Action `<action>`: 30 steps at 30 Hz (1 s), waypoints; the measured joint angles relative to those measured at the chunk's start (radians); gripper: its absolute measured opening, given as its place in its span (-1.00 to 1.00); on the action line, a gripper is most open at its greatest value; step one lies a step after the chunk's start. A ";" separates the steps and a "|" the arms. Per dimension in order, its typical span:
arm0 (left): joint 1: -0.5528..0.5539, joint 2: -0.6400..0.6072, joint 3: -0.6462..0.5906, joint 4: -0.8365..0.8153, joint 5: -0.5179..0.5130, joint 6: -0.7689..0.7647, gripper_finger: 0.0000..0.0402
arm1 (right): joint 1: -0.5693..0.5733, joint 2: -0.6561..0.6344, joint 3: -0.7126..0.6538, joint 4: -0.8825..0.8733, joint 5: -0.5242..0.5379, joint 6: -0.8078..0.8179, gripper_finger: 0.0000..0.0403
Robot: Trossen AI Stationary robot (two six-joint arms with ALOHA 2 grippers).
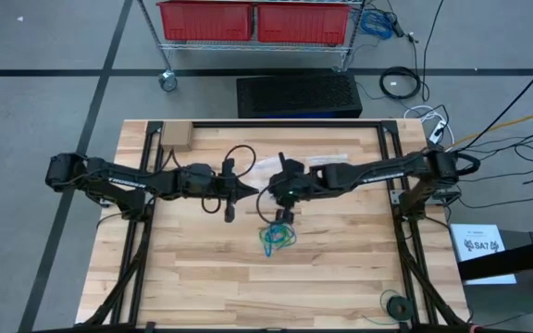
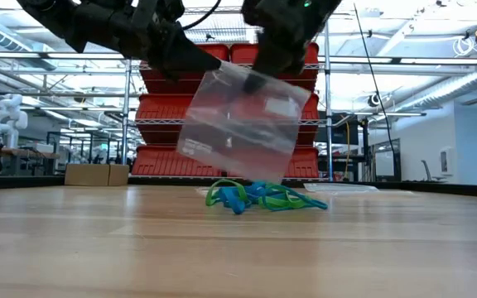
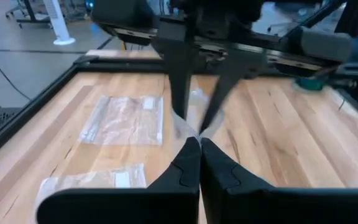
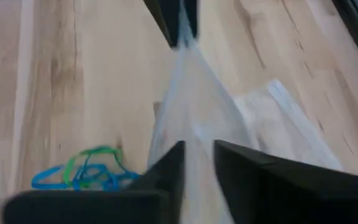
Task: Sort rubber bands
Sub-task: Open the top left transparent zip bag
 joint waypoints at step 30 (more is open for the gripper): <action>-0.056 0.036 0.002 0.156 -0.091 0.001 -1.00 | -0.017 0.080 0.000 0.191 -0.051 0.031 -0.94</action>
